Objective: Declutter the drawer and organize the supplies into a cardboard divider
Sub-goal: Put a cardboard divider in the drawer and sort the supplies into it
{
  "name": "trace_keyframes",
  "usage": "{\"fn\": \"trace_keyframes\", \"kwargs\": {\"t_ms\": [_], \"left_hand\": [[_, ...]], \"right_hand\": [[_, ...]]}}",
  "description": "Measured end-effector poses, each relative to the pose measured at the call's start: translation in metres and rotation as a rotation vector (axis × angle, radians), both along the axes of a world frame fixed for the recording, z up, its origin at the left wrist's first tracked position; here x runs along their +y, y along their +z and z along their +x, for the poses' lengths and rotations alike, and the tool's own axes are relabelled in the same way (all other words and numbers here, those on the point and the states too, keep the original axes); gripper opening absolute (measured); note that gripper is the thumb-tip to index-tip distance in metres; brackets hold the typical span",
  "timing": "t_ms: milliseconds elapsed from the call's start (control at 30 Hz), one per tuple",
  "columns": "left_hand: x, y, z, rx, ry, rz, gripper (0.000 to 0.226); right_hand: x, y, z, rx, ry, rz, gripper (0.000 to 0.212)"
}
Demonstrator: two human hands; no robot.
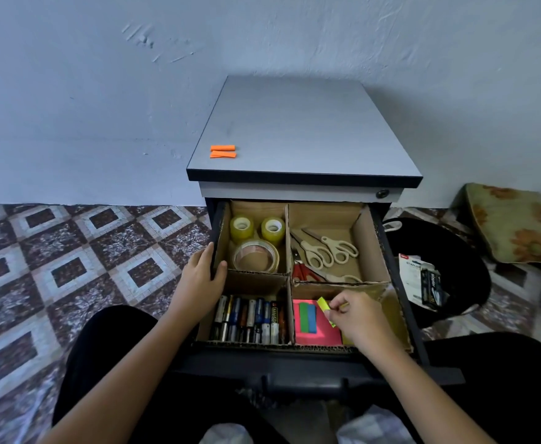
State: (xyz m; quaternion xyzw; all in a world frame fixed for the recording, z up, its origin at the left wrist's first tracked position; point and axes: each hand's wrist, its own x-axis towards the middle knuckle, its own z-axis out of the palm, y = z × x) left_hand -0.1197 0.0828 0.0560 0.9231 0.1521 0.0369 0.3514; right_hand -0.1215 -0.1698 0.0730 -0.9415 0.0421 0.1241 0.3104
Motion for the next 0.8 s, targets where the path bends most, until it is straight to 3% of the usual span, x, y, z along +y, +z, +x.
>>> {"fn": "trace_keyframes", "kwargs": {"t_ms": [800], "left_hand": [[0.002, -0.007, 0.000, -0.002, 0.005, -0.006, 0.057]], "right_hand": [[0.007, -0.016, 0.003, 0.019, 0.094, -0.177, 0.021]]}}
